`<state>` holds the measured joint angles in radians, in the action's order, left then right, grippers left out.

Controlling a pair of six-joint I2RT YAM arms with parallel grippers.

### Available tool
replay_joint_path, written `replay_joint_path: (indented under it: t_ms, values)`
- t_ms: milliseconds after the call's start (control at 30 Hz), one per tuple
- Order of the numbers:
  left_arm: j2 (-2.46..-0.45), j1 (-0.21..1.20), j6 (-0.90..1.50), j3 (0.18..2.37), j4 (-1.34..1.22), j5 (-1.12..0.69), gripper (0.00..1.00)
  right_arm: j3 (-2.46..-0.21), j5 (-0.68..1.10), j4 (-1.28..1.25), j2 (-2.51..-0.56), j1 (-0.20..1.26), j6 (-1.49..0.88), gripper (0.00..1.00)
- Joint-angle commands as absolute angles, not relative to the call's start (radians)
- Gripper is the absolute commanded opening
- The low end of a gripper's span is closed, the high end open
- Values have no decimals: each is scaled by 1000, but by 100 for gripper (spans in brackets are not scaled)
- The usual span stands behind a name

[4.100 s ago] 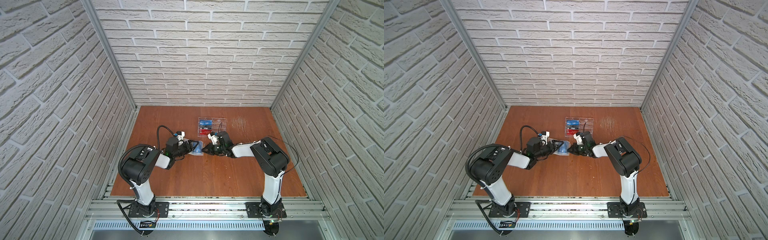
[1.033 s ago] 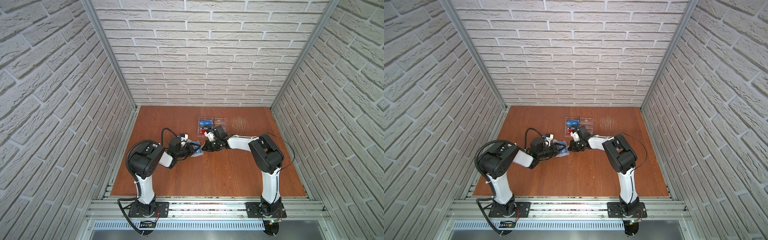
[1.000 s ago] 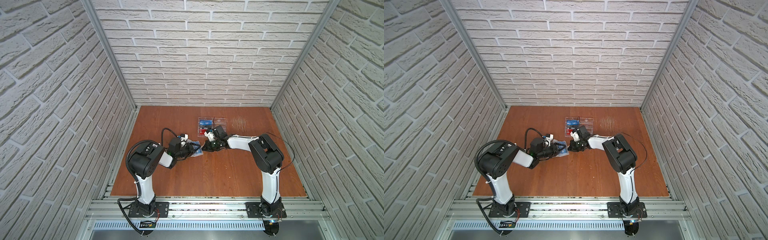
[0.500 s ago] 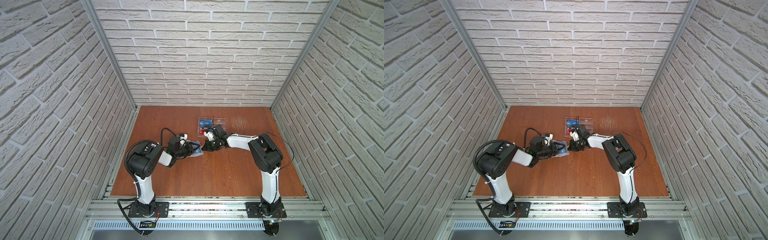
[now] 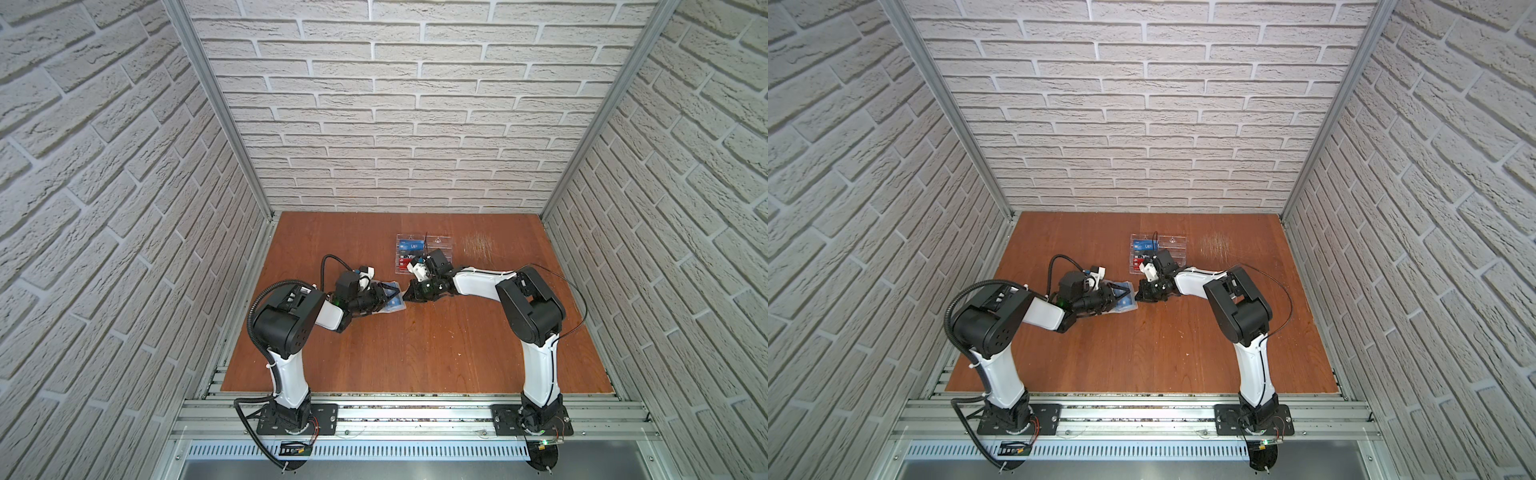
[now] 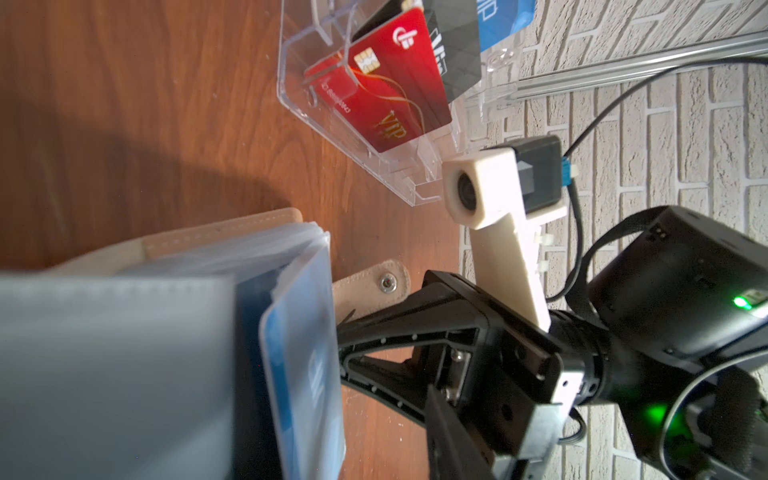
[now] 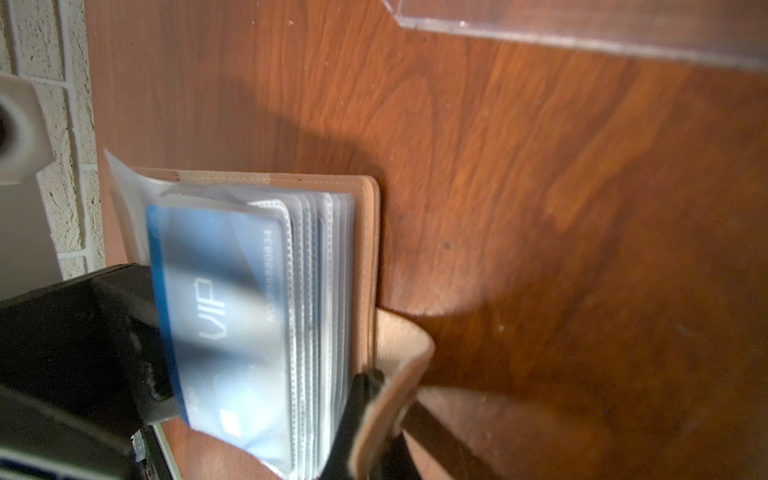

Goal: Take the credit cards out of the card holder
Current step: Take out the credit card from the card slot.

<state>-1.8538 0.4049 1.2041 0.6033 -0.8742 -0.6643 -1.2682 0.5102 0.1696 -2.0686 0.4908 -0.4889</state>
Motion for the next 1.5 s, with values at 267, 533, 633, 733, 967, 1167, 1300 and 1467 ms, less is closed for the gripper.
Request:
replay_joint_path:
  t_ms: [267,533,633,733,967,1167,1300,1467]
  values:
    - [-1839,352,1185,601,-923,-686,39,-1278,479,200,-2115,500,-472,6]
    - [-1831,338,1189,569,-946,-688,38,-1276,479,195,-2119,500,-477,6]
    - [-1832,332,1188,556,-957,-688,38,-1279,480,194,-2124,500,-479,6]
    - [-1830,323,1196,542,-974,-690,37,-1281,480,194,-2127,500,-479,6]
    - [-1825,305,1199,517,-993,-696,35,-1282,480,196,-2128,501,-479,6]
    - [-1822,293,1206,499,-1016,-696,34,-1282,481,193,-2131,502,-482,6]
    - [-1813,283,1206,486,-1022,-698,32,-1285,482,196,-2129,501,-480,6]
    - [-1802,273,1202,470,-1023,-702,31,-1285,483,195,-2131,501,-480,6]
